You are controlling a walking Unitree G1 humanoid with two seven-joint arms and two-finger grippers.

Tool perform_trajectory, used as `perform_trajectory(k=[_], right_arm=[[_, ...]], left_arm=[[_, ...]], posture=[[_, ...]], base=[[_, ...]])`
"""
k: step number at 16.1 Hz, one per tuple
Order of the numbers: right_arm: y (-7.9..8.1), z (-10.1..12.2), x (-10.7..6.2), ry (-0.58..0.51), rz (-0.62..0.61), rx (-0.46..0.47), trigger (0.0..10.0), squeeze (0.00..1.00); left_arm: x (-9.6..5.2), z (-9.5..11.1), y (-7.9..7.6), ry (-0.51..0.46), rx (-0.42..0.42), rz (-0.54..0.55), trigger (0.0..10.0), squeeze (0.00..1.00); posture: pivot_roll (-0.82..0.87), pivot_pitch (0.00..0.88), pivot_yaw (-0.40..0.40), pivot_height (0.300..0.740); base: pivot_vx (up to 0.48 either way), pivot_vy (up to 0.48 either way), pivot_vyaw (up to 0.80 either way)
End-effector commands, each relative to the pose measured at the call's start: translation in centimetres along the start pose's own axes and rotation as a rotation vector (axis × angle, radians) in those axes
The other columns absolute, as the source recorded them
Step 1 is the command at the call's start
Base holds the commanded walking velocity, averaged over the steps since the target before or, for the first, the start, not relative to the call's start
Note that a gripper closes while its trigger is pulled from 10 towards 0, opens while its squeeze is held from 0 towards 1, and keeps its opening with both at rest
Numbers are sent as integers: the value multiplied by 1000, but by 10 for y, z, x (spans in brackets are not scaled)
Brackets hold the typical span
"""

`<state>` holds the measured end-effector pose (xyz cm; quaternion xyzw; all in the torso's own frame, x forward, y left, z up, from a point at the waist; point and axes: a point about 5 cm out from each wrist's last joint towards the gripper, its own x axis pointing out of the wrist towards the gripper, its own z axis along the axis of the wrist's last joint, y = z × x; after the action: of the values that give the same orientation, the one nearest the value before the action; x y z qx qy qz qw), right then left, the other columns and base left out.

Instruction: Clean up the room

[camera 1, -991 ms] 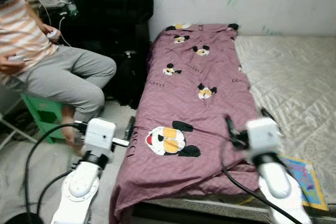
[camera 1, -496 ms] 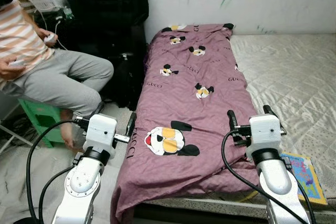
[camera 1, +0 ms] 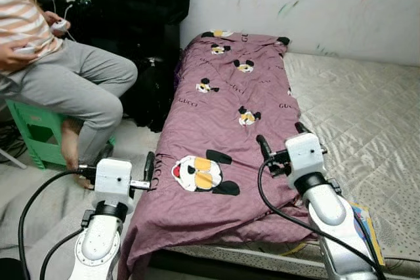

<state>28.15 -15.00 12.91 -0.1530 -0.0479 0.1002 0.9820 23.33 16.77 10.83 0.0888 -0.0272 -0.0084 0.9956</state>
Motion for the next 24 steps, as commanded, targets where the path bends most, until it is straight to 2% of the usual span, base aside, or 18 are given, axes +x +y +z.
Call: perform_trajectory(k=[1,5,9,12,18,24], right_arm=[[3,1,2,-7,5,10,10000,0],[5,0,-1,-3,0,23,10000,0],[8,1,-2,-3,10,33,10000,0],[5,-2,-5,10,-11,30,10000,0],[3,-4,-12,34,-59,52,10000,0],[4,-3,-12,36,-49,41,10000,0]], left_arm=[[1,7,1,-31,8,10,10000,0],[3,9,-3,-30,3,-39,10000,0],[3,12,-3,-33,-2,-41,10000,0],[-1,10,-6,-23,-6,-56,10000,0],[9,15,-15,-29,-22,-133,10000,0],[7,15,-22,-27,-43,-161,10000,0]], posture=[[52,0,-50,740],[35,0,-28,740],[41,0,-32,740],[30,0,-18,740],[-4,5,3,740],[-1,10,-9,740]], base=[[0,0,0],[0,0,0],[0,0,634],[0,0,0],[0,0,0],[0,0,0]])
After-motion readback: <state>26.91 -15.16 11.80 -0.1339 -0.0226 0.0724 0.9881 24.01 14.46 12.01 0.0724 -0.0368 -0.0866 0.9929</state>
